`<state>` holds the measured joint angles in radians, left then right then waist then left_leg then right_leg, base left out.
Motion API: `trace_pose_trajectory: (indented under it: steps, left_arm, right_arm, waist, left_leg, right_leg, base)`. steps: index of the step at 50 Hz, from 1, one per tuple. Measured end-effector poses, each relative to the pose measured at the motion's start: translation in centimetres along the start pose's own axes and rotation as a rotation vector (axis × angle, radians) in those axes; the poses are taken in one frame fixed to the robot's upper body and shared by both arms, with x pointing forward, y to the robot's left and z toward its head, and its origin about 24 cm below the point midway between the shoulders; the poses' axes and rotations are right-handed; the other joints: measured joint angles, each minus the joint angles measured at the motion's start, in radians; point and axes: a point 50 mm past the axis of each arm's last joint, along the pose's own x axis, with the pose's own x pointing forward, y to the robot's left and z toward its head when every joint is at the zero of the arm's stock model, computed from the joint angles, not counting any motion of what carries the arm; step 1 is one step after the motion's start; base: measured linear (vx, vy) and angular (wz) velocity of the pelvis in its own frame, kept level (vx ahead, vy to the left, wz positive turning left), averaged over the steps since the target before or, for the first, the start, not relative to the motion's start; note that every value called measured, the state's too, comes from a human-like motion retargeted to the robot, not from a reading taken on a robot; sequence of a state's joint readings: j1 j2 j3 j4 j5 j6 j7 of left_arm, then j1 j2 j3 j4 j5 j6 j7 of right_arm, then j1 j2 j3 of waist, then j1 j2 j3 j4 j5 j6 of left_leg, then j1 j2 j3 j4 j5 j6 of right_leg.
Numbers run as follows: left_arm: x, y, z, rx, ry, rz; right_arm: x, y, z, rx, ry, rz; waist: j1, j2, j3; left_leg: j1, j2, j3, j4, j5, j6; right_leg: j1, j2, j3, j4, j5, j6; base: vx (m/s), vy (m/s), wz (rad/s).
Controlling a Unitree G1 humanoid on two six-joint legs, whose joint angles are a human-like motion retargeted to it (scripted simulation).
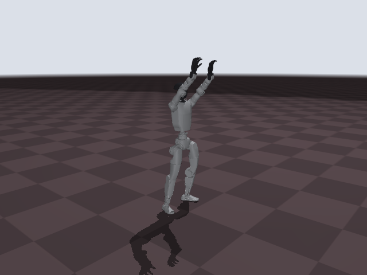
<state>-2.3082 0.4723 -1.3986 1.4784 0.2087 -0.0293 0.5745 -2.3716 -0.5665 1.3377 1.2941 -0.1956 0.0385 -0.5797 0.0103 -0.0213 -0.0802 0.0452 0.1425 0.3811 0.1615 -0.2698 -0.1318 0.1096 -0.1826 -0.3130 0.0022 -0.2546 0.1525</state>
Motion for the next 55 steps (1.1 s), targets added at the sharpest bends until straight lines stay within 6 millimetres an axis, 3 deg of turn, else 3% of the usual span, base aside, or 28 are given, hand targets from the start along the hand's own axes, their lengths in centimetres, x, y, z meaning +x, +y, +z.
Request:
trace_pose_trajectory:
  steps: [3,5,8,10,12,15,19,22,23,25,28,30,32,34,36,38,40,43,45,51,52,53,54,55]
  left_arm:
    - [0.8,0.6,0.1,-0.15,0.038,-0.121]
    - [1.2,2.2,0.7,-0.26,-0.01,-0.044]
    - [-0.2,4.6,1.9,-0.41,-0.163,0.216]
    - [-2.9,5.4,2.3,-0.492,-0.262,0.37]
    - [-5.7,7.0,2.2,-0.538,-0.339,0.517]
    - [-10.5,8.7,1.1,-0.616,-0.387,0.637]
    - [-15.7,9.5,1.1,-0.756,-0.407,0.73]
    - [-16.8,9.5,1.7,-0.723,-0.467,0.771]
    - [-16.4,9.4,1.9,-0.662,-0.497,0.776]
    - [-13.4,8.1,2.9,-0.509,-0.549,0.743]
    - [-5.7,6.3,4.0,-0.187,-0.524,0.642]
    - [-1.5,5.4,2.9,0.048,-0.396,0.527]
    - [0.8,4.4,1.0,0.166,-0.205,0.356]
    - [2.0,4.7,0.1,0.135,-0.045,0.201]
    - [3.0,6.3,0.0,-0.022,0.056,0.144]
    - [3.6,7.9,0.8,-0.215,0.059,0.169]
    - [3.7,9.3,2.2,-0.357,-0.019,0.237]
    - [2.0,10.8,3.9,-0.469,-0.185,0.408]
    - [-0.1,11.7,4.2,-0.531,-0.277,0.528]
    - [-8.8,12.6,2.1,-0.674,-0.41,0.739]
    - [-10.4,12.6,2.2,-0.781,-0.445,0.738]
    - [-12.8,12.7,3.2,-1.082,-0.532,0.684]
    - [-13.2,12.5,2.3,-0.99,-0.498,0.726]
    - [-12.8,12.2,0.6,-0.702,-0.416,0.817]
  right_arm:
    - [0.5,-0.2,-1.6,0.191,0.17,0.122]
    - [1.0,-1.3,-1.4,0.319,0.171,0.092]
    - [0.3,-3.5,0.2,0.342,-0.032,-0.068]
    - [-1.9,-4.7,1.1,0.308,-0.188,-0.207]
    - [-4.5,-6.7,1.1,0.253,-0.311,-0.341]
    - [-9.7,-8.3,0.6,0.218,-0.418,-0.469]
    - [-14.7,-7.9,0.1,0.214,-0.459,-0.485]
    - [-15.9,-7.0,0.3,0.22,-0.483,-0.427]
    - [-15.7,-6.8,0.3,0.208,-0.49,-0.41]
    - [-13.7,-5.8,0.0,0.151,-0.473,-0.384]
    - [-6.7,-4.3,-0.7,-0.006,-0.358,-0.374]
    - [-2.7,-3.3,-1.1,-0.095,-0.249,-0.306]
    - [-0.3,-2.2,-1.5,-0.12,-0.116,-0.155]
    - [0.9,-2.1,-2.6,-0.018,0.061,-0.005]
    - [1.8,-3.0,-3.2,0.148,0.191,0.082]
    - [2.4,-4.0,-2.8,0.286,0.207,0.085]
    - [2.7,-5.0,-1.3,0.355,0.117,0.028]
    - [1.3,-6.8,0.9,0.321,-0.125,-0.152]
    - [-0.9,-8.1,1.7,0.272,-0.273,-0.293]
    - [-9.4,-10.0,1.4,0.233,-0.489,-0.483]
    - [-10.7,-9.9,1.3,0.238,-0.501,-0.483]
    - [-11.9,-9.5,1.3,0.249,-0.504,-0.471]
    - [-12.7,-9.4,1.3,0.254,-0.517,-0.457]
    - [-13.3,-9.4,1.3,0.256,-0.537,-0.443]
  waist:
    - [0.002,-0.005,-0.007]
    - [-0.007,-0.012,-0.004]
    - [-0.007,-0.008,0.004]
    - [-0.007,-0.006,-0.005]
    - [0.006,-0.01,0.032]
    - [0.02,-0.011,0.073]
    - [0.026,-0.008,0.109]
    - [0.029,-0.002,0.095]
    - [0.031,0.0,0.082]
    - [0.04,-0.004,0.035]
    - [0.05,-0.019,0.023]
    - [0.062,-0.008,0.017]
    - [0.094,0.015,0.009]
    - [0.091,0.007,0.009]
    - [0.073,-0.008,0.016]
    - [0.062,-0.012,0.018]
    - [0.058,-0.009,0.018]
    - [0.059,-0.004,0.022]
    - [0.064,-0.002,0.03]
    - [0.065,0.015,0.078]
    - [0.064,0.017,0.087]
    - [0.065,0.015,0.095]
    - [0.064,0.019,0.097]
    - [0.062,0.025,0.095]
  left_leg:
    - [-0.004,-0.001,0.004,-0.003,0.0,-0.003]
    - [0.001,-0.001,0.009,-0.005,-0.003,-0.001]
    - [0.016,-0.001,0.019,-0.007,-0.009,0.003]
    - [0.028,0.0,0.026,-0.008,-0.012,0.007]
    - [0.046,0.0,0.034,-0.007,-0.019,0.015]
    - [0.077,0.002,0.046,-0.008,-0.029,0.025]
    - [0.099,0.002,0.053,-0.013,-0.034,0.029]
    - [0.099,0.0,0.054,-0.019,-0.03,0.03]
    - [0.096,0.001,0.053,-0.02,-0.028,0.029]
    - [0.081,0.004,0.053,-0.019,-0.024,0.024]
    - [0.068,0.005,0.057,-0.019,-0.019,0.022]
    - [0.062,0.005,0.059,-0.019,-0.015,0.024]
    - [0.054,0.005,0.06,-0.016,-0.011,0.025]
    - [0.044,0.004,0.056,-0.013,-0.007,0.02]
    - [0.034,0.003,0.049,-0.009,-0.005,0.014]
    - [0.028,0.002,0.039,-0.004,-0.005,0.008]
    - [0.024,0.002,0.027,0.001,-0.008,0.005]
    - [0.028,0.002,0.012,0.008,-0.016,0.006]
    - [0.035,0.002,0.004,0.011,-0.021,0.009]
    - [0.062,0.004,-0.003,0.013,-0.033,0.022]
    - [0.066,0.003,-0.003,0.011,-0.034,0.023]
    - [0.072,0.002,-0.001,0.007,-0.034,0.021]
    - [0.074,0.002,0.001,0.005,-0.034,0.022]
    - [0.073,0.002,0.002,0.002,-0.033,0.024]
  right_leg:
    - [-0.008,0.0,0.004,0.0,0.001,0.0]
    - [-0.008,0.0,0.01,-0.001,-0.001,-0.006]
    - [-0.001,0.0,0.024,0.0,-0.005,-0.016]
    - [0.002,0.0,0.034,0.006,-0.008,-0.023]
    - [0.012,0.0,0.046,0.012,-0.013,-0.028]
    - [0.028,0.001,0.061,0.024,-0.023,-0.037]
    - [0.04,0.001,0.069,0.031,-0.031,-0.04]
    - [0.039,0.001,0.066,0.026,-0.028,-0.037]
    - [0.037,0.001,0.064,0.024,-0.026,-0.035]
    - [0.025,0.004,0.06,0.022,-0.02,-0.029]
    - [0.012,0.004,0.056,0.021,-0.011,-0.016]
    - [0.006,0.003,0.051,0.021,-0.004,-0.006]
    - [-0.001,0.002,0.046,0.021,0.002,0.002]
    - [-0.005,0.0,0.038,0.02,0.006,0.009]
    - [-0.008,-0.002,0.03,0.019,0.008,0.009]
    - [-0.005,-0.003,0.021,0.018,0.006,0.004]
    - [0.002,-0.004,0.013,0.015,0.002,-0.004]
    - [0.02,-0.004,0.003,0.013,-0.006,-0.018]
    - [0.031,-0.003,-0.001,0.015,-0.012,-0.027]
    - [0.054,-0.002,0.002,0.029,-0.028,-0.05]
    - [0.056,-0.002,0.004,0.03,-0.03,-0.052]
    - [0.059,-0.002,0.006,0.031,-0.032,-0.052]
    - [0.058,-0.002,0.008,0.03,-0.032,-0.052]
    - [0.057,-0.002,0.01,0.029,-0.033,-0.052]
  base:
    - [0.0,0.0,0.0]
    - [0.0,0.0,0.0]
    - [0.05,0.01,-0.18]
    - [0.05,0.01,-0.22]
    - [0.04,0.0,-0.25]
    - [0.04,0.01,-0.23]
    - [0.0,0.0,0.0]
    - [0.0,0.0,0.0]
    - [0.0,0.0,0.0]
    - [0.0,0.0,0.0]
    - [0.0,0.0,0.0]
    - [0.0,0.0,0.0]
    - [0.0,0.0,0.0]
    - [0.0,0.0,0.0]
    - [0.02,0.0,0.19]
    - [0.03,0.0,0.23]
    - [0.04,0.0,0.25]
    - [0.05,0.0,0.21]
    - [0.0,0.0,0.0]
    - [0.0,0.0,0.0]
    - [0.0,0.0,0.0]
    - [0.0,0.0,0.0]
    - [0.0,0.0,0.0]
    - [0.0,0.0,0.0]
